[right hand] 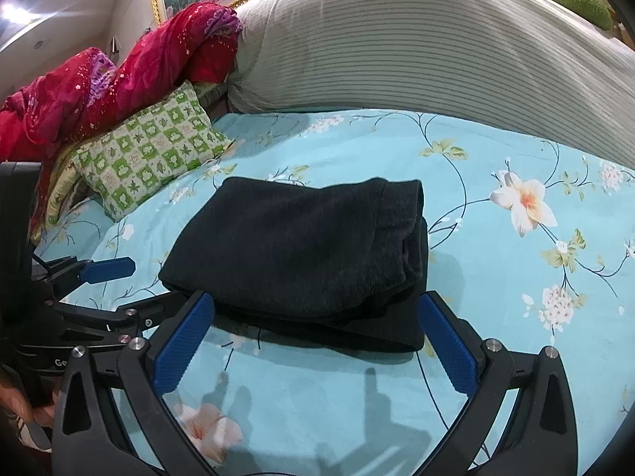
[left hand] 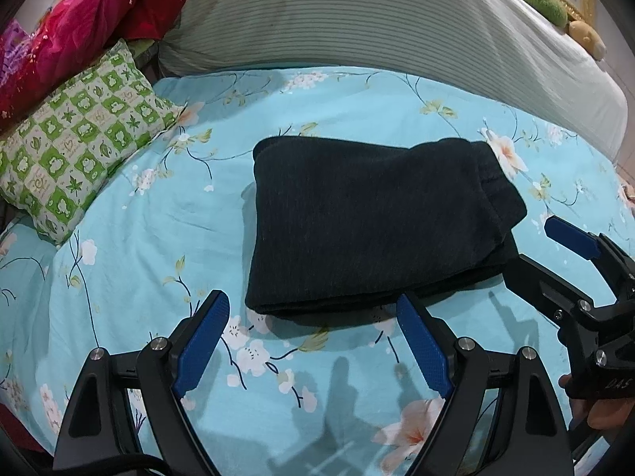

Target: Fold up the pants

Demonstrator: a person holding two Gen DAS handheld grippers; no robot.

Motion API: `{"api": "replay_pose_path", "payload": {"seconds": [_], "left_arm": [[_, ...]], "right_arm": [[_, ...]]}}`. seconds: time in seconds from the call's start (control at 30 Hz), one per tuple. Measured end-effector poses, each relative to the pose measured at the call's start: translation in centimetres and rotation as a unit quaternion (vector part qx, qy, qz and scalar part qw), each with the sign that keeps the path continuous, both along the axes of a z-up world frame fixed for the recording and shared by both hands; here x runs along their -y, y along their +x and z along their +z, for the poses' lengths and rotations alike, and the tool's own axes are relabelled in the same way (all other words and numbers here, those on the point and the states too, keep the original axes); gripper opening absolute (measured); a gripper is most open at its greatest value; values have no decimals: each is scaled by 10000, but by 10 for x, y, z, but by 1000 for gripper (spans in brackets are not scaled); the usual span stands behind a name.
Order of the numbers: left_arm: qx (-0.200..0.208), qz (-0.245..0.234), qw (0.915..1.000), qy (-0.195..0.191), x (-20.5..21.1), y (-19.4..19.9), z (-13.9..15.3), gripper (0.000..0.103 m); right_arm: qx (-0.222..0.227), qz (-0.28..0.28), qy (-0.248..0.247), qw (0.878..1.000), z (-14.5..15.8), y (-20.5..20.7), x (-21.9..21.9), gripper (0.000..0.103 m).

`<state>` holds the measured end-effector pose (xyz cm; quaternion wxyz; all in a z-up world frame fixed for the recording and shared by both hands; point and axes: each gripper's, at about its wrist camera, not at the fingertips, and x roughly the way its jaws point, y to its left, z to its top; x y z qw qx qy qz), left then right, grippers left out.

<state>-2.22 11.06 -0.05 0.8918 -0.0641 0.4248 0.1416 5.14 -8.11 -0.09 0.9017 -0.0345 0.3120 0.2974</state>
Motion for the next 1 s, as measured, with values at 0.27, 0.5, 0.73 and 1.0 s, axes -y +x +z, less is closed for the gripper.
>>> {"api": "replay_pose_path", "payload": {"seconds": [0.27, 0.5, 0.73, 1.0], "left_arm": [[-14, 13, 10000, -24, -1, 2, 3, 87], [-40, 44, 10000, -11, -3, 3, 3, 87], [-80, 69, 9999, -63, -7, 8, 6, 87], [-152, 119, 9997, -132, -12, 18, 9, 87]], "right_arm": [[15, -1, 31, 10000, 4, 2, -1, 102], [-13, -8, 29, 10000, 5, 2, -1, 102], [-51, -21, 12, 10000, 5, 3, -1, 102], [-172, -134, 11, 9998, 3, 9, 3, 102]]}}
